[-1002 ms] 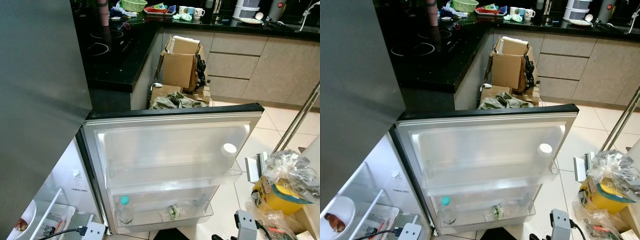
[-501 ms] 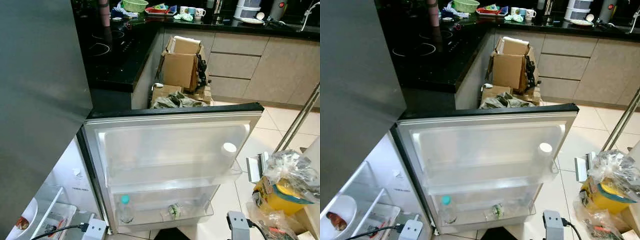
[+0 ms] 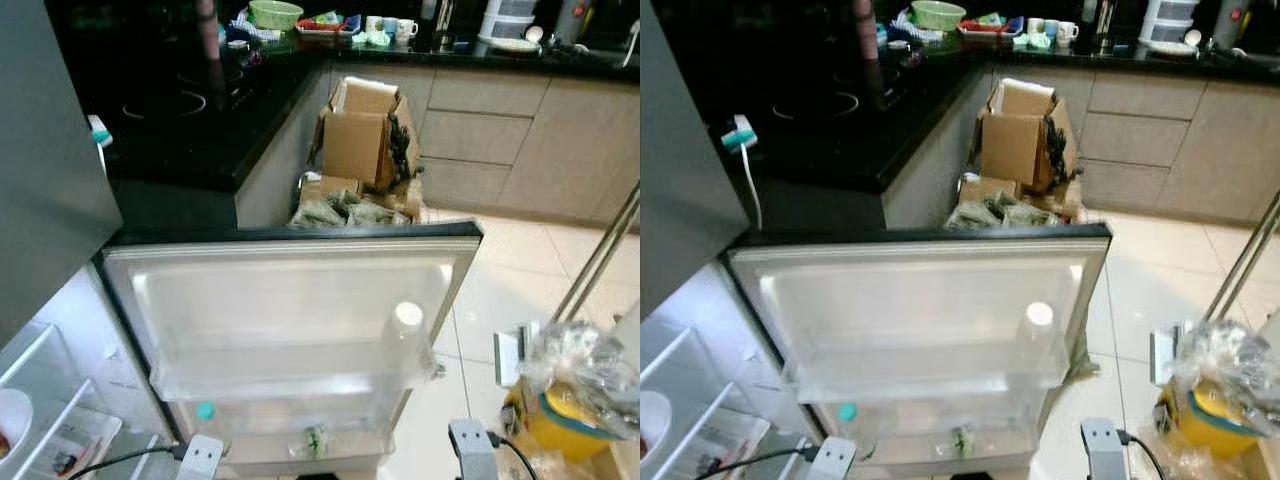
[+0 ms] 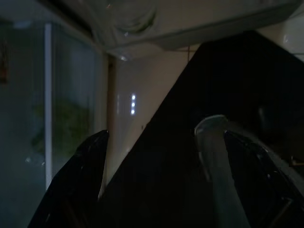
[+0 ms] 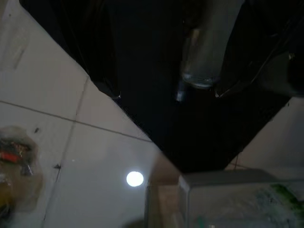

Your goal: Restocking fridge

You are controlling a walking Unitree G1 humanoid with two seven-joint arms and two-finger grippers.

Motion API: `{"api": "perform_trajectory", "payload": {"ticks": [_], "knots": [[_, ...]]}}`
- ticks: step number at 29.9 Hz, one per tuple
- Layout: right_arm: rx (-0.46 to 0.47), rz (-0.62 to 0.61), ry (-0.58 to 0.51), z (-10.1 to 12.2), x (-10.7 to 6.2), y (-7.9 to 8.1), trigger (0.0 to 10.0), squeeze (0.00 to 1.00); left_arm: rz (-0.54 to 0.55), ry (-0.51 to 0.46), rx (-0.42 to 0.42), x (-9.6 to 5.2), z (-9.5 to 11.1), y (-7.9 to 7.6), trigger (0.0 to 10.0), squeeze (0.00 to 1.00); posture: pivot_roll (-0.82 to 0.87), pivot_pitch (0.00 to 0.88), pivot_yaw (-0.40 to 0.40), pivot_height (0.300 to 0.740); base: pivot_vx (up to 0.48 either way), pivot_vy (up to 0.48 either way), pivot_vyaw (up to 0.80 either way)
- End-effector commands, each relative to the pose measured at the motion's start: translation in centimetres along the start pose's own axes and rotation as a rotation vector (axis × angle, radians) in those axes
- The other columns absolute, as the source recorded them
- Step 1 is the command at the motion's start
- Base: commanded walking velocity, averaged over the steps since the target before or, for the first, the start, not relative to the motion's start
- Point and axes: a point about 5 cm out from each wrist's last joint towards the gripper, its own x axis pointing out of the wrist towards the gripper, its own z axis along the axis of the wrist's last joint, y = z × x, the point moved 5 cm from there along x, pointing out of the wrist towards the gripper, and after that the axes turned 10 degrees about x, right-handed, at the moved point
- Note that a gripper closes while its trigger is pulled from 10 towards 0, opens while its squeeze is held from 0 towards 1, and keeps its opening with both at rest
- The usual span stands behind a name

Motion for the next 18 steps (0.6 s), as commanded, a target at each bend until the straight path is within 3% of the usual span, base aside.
{"api": "perform_trajectory", "payload": {"ticks": [1, 18], "knots": [[0.001, -0.027, 0.03, -1.01, -0.24, -0.94, 10.0, 0.0, -0.012, 0.016, 0.007, -0.05, -0.49, -0.37, 10.0, 0.0, -0.05, 0.0, -0.016, 0.74, 0.0, -0.472, 0.0], [0.044, 0.009, 0.017, -0.91, -0.39, -1.08, 10.0, 0.0, -0.028, 0.028, 0.004, -0.09, -0.92, -1.05, 10.0, 0.0, -0.05, 0.0, -0.016, 0.74, 0.0, -0.471, 0.0]]}}
